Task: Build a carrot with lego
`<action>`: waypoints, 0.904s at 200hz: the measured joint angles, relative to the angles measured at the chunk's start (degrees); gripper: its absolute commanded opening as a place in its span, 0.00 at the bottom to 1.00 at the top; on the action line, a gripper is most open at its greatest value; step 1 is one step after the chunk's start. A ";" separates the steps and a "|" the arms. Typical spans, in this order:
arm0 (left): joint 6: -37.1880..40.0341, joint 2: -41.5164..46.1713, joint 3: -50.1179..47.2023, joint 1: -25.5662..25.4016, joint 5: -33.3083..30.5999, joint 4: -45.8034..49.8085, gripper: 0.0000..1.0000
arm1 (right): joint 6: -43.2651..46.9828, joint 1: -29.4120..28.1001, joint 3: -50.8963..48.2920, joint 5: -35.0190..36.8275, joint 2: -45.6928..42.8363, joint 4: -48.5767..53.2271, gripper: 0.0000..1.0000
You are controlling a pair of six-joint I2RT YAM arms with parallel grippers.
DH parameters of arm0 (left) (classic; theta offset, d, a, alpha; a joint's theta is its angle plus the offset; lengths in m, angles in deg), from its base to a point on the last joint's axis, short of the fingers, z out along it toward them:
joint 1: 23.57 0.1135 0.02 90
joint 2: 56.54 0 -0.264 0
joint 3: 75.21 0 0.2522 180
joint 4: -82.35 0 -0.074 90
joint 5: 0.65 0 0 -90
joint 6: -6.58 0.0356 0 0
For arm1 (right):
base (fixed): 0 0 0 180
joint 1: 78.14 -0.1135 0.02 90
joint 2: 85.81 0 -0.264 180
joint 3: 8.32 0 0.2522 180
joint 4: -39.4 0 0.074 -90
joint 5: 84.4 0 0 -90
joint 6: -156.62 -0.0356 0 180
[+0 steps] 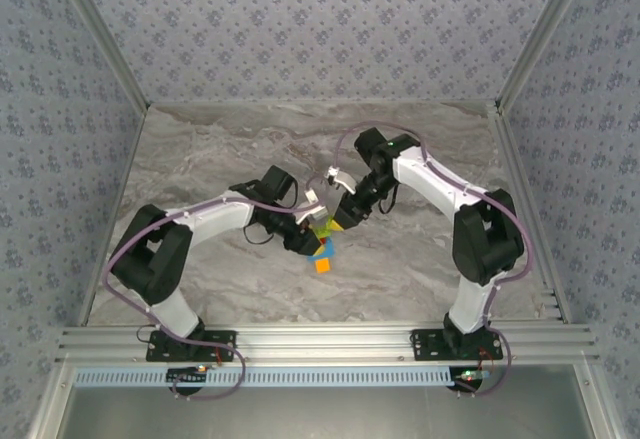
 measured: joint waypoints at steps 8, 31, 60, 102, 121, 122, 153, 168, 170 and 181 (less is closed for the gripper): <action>0.48 0.00 0.33 0.00 0.87 0.61 0.11 | 0.44 0.00 0.70 -0.11 0.28 0.35 0.22; 1.81 0.00 1.55 -0.02 3.63 2.82 0.11 | 1.92 0.00 2.91 -0.17 1.64 1.40 0.22; 3.08 -0.02 2.10 -0.07 6.08 4.74 0.10 | 3.91 -0.11 4.66 -0.28 3.52 2.99 0.23; 4.61 -0.02 2.14 -0.07 7.74 7.21 0.10 | 7.21 -0.09 5.20 -0.90 4.22 6.40 0.23; 5.05 -0.20 2.51 -0.07 8.15 7.82 0.10 | 8.46 -0.09 5.31 -2.01 4.22 7.96 0.23; 5.05 -0.22 2.54 -0.07 8.15 7.85 0.10 | 8.52 -0.09 5.31 -2.05 4.22 8.00 0.23; 5.42 -0.98 3.10 -0.07 8.17 8.41 0.10 | 10.08 -0.22 5.57 -3.30 4.22 9.92 0.23; 5.53 -1.07 3.19 -0.07 8.17 8.81 0.10 | 10.36 -0.37 5.57 -3.34 4.22 10.60 0.23; 5.53 -1.07 3.19 -0.07 8.17 8.87 0.10 | 10.43 -0.42 5.60 -3.34 4.22 10.67 0.23; 5.55 -1.07 3.21 -0.07 8.17 8.96 0.10 | 10.49 -0.61 5.62 -3.34 4.22 11.10 0.23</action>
